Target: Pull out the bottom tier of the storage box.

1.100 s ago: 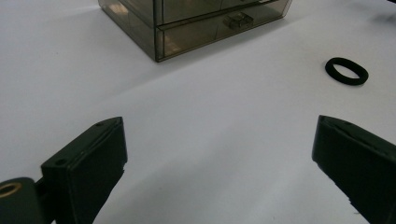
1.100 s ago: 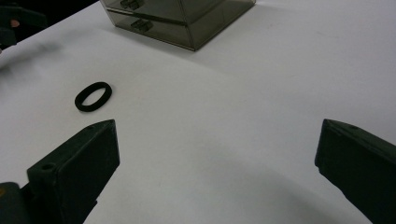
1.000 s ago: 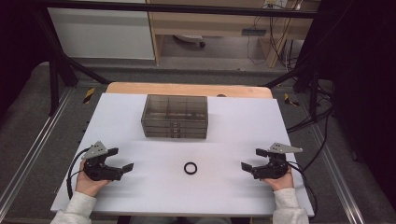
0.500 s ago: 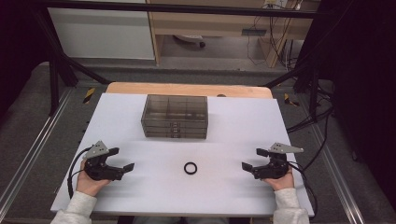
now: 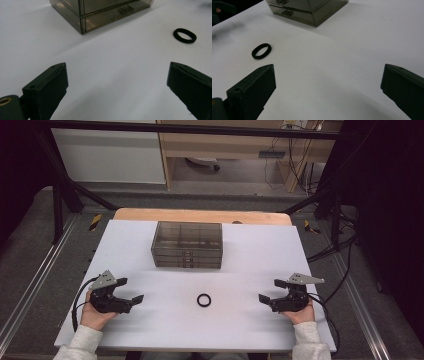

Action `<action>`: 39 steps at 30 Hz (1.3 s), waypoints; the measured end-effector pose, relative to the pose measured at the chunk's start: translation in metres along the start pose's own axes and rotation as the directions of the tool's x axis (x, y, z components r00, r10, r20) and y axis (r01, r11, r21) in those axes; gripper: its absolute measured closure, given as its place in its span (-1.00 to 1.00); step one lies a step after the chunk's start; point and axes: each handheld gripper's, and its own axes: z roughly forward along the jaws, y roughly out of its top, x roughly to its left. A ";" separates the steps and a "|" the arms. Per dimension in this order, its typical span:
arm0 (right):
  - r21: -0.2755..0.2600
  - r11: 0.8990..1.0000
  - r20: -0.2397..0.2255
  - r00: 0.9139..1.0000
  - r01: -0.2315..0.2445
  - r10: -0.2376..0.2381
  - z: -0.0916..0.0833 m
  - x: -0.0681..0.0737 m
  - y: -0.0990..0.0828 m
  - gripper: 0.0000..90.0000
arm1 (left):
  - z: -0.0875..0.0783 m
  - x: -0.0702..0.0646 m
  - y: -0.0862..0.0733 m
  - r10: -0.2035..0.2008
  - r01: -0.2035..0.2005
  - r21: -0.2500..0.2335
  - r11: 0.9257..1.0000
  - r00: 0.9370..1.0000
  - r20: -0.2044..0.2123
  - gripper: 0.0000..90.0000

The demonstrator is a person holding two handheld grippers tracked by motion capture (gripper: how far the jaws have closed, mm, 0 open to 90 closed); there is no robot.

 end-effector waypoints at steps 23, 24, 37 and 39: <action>0.003 1.000 0.002 1.000 0.001 -0.001 0.001 0.000 0.000 -0.99 | 0.001 -0.004 0.011 0.066 -0.065 0.035 0.997 0.998 -0.012 -0.93; 0.002 1.000 0.003 1.000 0.001 -0.001 0.001 0.000 0.000 -0.99 | 0.002 -0.005 0.012 0.070 -0.069 0.038 0.997 0.997 -0.014 -0.93; 0.007 1.000 0.004 1.000 0.006 -0.007 0.001 0.000 0.000 -0.99 | 0.007 -0.011 0.019 0.126 -0.125 0.066 0.990 0.992 -0.013 -0.93; 0.007 1.000 0.004 1.000 0.006 -0.006 0.001 0.000 0.000 -0.99 | 0.008 -0.012 0.019 0.128 -0.127 0.069 0.989 0.992 -0.009 -0.93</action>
